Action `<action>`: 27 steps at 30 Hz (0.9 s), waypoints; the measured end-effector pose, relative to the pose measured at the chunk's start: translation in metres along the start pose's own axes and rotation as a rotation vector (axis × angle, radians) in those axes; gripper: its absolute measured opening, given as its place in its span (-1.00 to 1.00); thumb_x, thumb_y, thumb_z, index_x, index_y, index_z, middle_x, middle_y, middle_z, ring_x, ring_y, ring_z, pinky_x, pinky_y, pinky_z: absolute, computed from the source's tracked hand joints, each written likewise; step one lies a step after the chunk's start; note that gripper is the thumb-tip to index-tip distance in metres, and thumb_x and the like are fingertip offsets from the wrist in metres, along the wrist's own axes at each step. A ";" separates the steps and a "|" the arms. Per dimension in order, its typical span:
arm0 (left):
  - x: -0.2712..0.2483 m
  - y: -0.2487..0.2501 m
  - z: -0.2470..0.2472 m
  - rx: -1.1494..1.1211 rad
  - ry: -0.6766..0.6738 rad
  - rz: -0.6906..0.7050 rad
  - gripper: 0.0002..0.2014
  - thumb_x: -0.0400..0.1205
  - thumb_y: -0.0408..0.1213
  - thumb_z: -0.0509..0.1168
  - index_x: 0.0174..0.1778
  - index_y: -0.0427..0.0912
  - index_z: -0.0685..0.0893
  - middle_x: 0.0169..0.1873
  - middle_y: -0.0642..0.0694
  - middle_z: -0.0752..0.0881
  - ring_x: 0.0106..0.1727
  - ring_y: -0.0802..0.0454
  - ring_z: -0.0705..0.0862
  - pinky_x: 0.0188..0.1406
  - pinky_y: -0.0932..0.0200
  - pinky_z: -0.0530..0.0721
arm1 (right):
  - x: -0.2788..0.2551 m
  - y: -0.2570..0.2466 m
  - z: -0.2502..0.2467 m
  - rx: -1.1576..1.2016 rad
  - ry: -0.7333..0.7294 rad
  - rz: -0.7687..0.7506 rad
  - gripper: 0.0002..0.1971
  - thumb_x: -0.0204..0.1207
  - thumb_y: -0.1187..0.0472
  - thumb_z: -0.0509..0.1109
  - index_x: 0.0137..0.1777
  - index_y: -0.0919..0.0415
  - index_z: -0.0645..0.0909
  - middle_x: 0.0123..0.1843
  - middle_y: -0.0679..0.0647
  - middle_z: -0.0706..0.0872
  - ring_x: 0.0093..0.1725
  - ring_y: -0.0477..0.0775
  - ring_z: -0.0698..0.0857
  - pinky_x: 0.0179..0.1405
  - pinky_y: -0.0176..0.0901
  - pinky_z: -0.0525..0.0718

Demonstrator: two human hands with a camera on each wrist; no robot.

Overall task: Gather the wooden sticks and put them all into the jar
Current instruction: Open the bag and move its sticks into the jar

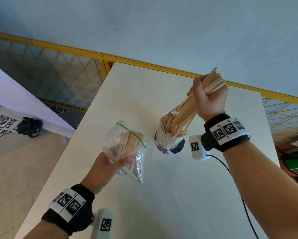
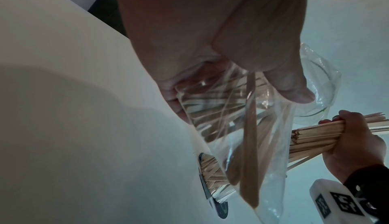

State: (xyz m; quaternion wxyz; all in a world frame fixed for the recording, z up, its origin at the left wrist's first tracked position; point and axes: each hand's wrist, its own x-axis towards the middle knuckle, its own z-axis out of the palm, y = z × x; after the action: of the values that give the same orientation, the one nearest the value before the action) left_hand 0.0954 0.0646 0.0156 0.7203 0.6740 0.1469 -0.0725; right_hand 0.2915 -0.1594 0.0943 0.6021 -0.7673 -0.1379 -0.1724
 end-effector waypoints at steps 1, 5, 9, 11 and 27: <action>0.000 0.000 0.000 0.002 -0.002 0.000 -0.66 0.24 0.03 0.49 -0.06 0.15 0.84 -0.04 0.02 0.87 0.01 0.14 0.82 -0.26 0.35 0.73 | -0.001 0.000 -0.001 0.000 -0.007 -0.002 -0.72 0.55 0.30 0.32 -0.40 0.33 0.63 -0.58 -0.27 0.68 -0.51 -0.28 0.65 -0.38 -0.48 0.58; 0.004 0.002 0.003 -0.007 -0.010 0.004 -0.66 0.24 0.02 0.51 -0.06 0.14 0.85 -0.03 0.00 0.87 0.02 0.11 0.81 -0.25 0.32 0.74 | 0.001 -0.002 -0.005 -0.010 -0.010 -0.002 -0.69 0.55 0.33 0.31 -0.42 0.41 0.64 -0.61 -0.26 0.66 -0.52 -0.29 0.64 -0.36 -0.51 0.55; 0.006 0.008 0.006 -0.030 -0.009 0.017 -0.71 0.25 -0.06 0.52 -0.10 0.15 0.86 -0.06 0.01 0.87 0.00 0.17 0.81 -0.30 0.39 0.71 | 0.004 -0.002 -0.005 -0.052 -0.061 0.016 -0.69 0.55 0.32 0.31 -0.44 0.35 0.62 -0.60 -0.24 0.66 -0.53 -0.24 0.64 -0.41 -0.44 0.59; 0.006 0.009 0.005 -0.034 -0.016 0.021 -0.68 0.23 0.00 0.50 -0.10 0.17 0.85 -0.05 0.02 0.87 0.01 0.18 0.81 -0.30 0.39 0.71 | 0.003 -0.001 -0.001 -0.077 -0.099 0.047 -0.72 0.55 0.29 0.34 -0.41 0.27 0.62 -0.60 -0.21 0.66 -0.53 -0.23 0.66 -0.44 -0.41 0.61; 0.005 0.012 0.005 -0.059 -0.016 0.015 -0.72 0.18 0.01 0.49 -0.18 0.21 0.86 -0.14 0.07 0.88 -0.08 0.21 0.82 -0.34 0.41 0.71 | 0.008 -0.007 0.013 -0.321 -0.225 0.116 -0.71 0.51 0.14 0.35 -0.44 0.15 0.63 -0.44 0.05 0.75 -0.41 0.00 0.74 -0.41 -0.16 0.74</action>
State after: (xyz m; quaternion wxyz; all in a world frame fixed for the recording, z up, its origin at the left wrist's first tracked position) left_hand 0.1040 0.0614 0.0255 0.7416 0.6530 0.1378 -0.0681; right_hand 0.2971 -0.1449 0.1015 0.4616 -0.8746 -0.1307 -0.0704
